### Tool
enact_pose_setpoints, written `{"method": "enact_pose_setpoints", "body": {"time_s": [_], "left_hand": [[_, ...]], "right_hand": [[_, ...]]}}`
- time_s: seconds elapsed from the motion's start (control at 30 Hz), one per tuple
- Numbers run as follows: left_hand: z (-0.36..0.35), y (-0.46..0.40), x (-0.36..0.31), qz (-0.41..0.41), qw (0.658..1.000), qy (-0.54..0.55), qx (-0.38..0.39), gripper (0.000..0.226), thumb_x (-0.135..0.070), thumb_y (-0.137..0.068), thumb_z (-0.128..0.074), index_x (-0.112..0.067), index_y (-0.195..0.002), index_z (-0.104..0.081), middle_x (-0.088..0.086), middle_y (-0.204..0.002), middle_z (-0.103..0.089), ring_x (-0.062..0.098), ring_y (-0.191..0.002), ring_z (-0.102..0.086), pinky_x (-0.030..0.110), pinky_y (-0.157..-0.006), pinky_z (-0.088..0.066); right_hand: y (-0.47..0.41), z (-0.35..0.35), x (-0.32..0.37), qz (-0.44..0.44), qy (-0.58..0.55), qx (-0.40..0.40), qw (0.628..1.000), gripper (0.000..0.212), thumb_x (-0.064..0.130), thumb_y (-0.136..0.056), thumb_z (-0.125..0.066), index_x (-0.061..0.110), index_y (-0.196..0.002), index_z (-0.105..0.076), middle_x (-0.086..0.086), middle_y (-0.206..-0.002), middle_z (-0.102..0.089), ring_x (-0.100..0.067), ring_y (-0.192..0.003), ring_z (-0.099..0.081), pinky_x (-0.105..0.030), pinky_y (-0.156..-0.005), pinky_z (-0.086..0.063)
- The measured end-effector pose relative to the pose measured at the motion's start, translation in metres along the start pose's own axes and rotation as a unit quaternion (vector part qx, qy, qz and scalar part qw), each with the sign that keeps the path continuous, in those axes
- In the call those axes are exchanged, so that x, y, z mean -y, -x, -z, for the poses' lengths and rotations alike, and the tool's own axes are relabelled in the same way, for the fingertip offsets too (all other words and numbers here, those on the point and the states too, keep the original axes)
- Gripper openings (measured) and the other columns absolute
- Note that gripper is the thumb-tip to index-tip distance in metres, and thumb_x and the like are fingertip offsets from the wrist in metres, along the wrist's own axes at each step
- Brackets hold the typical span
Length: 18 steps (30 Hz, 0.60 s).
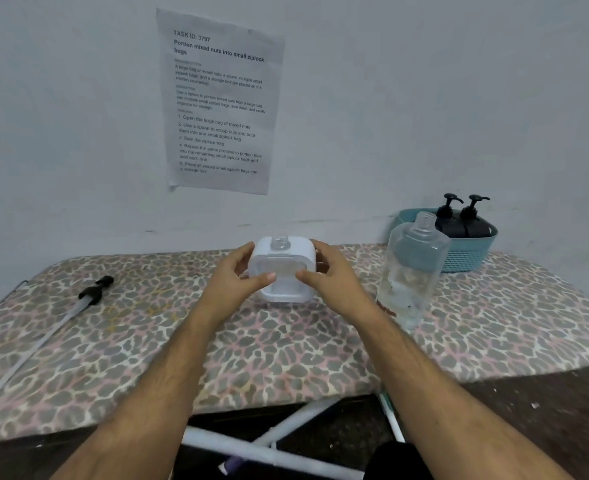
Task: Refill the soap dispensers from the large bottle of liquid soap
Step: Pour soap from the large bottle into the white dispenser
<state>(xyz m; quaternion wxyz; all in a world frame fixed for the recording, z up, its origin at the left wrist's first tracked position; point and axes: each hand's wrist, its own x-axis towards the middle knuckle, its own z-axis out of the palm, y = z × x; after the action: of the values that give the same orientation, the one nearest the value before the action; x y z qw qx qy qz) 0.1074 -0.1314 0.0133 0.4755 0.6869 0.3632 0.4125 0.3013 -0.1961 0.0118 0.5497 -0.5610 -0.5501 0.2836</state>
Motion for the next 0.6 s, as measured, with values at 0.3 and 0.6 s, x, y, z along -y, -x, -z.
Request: {"method": "enact_pose_setpoints", "body": {"time_s": [0.3, 0.6], "left_hand": [[-0.002, 0.051, 0.004, 0.003, 0.999, 0.012, -0.045, 0.052, -0.010, -0.077, -0.082, -0.020, -0.123, -0.062, -0.006, -0.110, -0.068, 0.009, -0.096, -0.067, 0.018, -0.069, -0.055], [-0.036, 0.064, 0.015, 0.027, 0.988, -0.028, -0.152, 0.050, -0.024, -0.074, -0.086, -0.024, -0.114, -0.054, -0.003, -0.104, -0.064, 0.017, -0.090, -0.065, 0.035, -0.066, -0.057]], "right_hand": [[0.032, -0.004, 0.010, -0.010, -0.012, 0.105, 0.994, 0.049, 0.000, -0.092, -0.062, 0.025, -0.134, -0.055, 0.002, -0.126, -0.064, -0.013, -0.112, -0.064, -0.032, -0.093, -0.056], [0.049, -0.008, 0.003, -0.016, 0.061, 0.057, 0.996, 0.051, 0.001, -0.096, -0.052, 0.018, -0.144, -0.049, 0.005, -0.136, -0.058, -0.013, -0.122, -0.056, -0.030, -0.101, -0.049]]}}
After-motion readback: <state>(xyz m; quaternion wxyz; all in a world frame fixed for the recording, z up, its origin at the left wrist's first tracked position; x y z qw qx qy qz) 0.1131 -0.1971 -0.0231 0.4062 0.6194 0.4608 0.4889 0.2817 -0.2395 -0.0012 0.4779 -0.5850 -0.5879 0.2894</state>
